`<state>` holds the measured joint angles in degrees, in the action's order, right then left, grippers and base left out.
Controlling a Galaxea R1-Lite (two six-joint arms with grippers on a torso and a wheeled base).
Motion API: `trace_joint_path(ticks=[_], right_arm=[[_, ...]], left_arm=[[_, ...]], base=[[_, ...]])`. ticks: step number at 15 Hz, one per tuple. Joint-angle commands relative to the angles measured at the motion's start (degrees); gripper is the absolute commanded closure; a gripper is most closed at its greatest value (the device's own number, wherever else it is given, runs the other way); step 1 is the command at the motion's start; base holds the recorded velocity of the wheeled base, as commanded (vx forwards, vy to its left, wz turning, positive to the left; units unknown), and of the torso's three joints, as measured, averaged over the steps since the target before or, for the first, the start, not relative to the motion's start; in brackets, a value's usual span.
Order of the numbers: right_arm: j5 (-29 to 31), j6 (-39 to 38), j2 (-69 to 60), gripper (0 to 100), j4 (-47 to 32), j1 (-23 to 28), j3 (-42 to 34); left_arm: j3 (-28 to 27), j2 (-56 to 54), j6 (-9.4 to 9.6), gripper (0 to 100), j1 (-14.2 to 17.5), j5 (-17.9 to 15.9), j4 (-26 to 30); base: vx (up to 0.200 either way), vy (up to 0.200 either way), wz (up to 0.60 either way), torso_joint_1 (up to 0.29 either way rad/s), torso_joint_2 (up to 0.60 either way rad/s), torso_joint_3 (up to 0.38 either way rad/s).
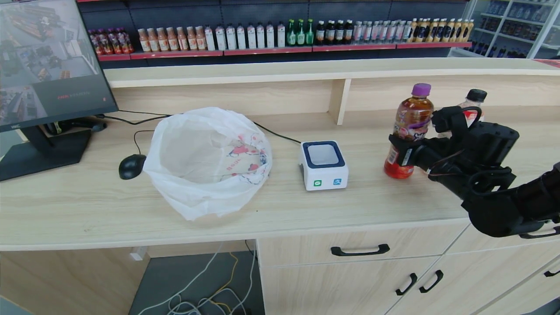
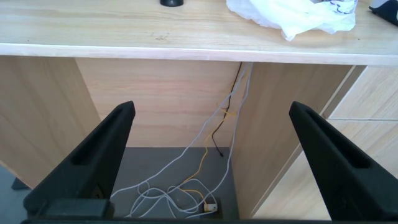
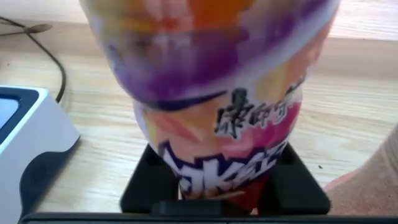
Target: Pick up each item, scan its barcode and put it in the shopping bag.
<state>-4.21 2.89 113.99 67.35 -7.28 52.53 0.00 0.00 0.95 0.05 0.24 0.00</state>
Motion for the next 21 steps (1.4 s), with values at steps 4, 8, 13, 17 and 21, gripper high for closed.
trace_joint_path(ticks=[4, 8, 13, 17, 21], right_arm=[[-0.28, -0.69, -0.62, 100, 0.23, 0.69, -0.32], [-0.28, -0.60, -1.05, 100, 0.23, 1.04, -0.32], [-0.28, -0.43, -1.93, 100, 0.32, 0.95, -0.15], [-0.36, -0.69, -3.87, 100, 0.06, 0.95, 1.08], [-0.45, -0.52, -7.65, 100, 0.06, 0.60, -1.73]], left_arm=[[0.00, 0.00, 0.02, 0, 0.04, 0.02, 0.00], [0.00, 0.00, -0.07, 0, 0.04, 0.02, 0.00], [0.00, 0.00, -0.07, 0, 0.04, 0.02, 0.00], [0.00, 0.00, -0.07, 0, 0.04, 0.02, 0.00], [0.00, 0.00, -0.07, 0, 0.04, 0.02, 0.00]], base=[[0.000, 0.000, 0.00, 0.000, 0.00, 0.000], [0.000, 0.000, 0.00, 0.000, 0.00, 0.000], [0.000, 0.000, 0.00, 0.000, 0.00, 0.000], [0.000, 0.000, 0.00, 0.000, 0.00, 0.000], [0.000, 0.000, 0.00, 0.000, 0.00, 0.000]])
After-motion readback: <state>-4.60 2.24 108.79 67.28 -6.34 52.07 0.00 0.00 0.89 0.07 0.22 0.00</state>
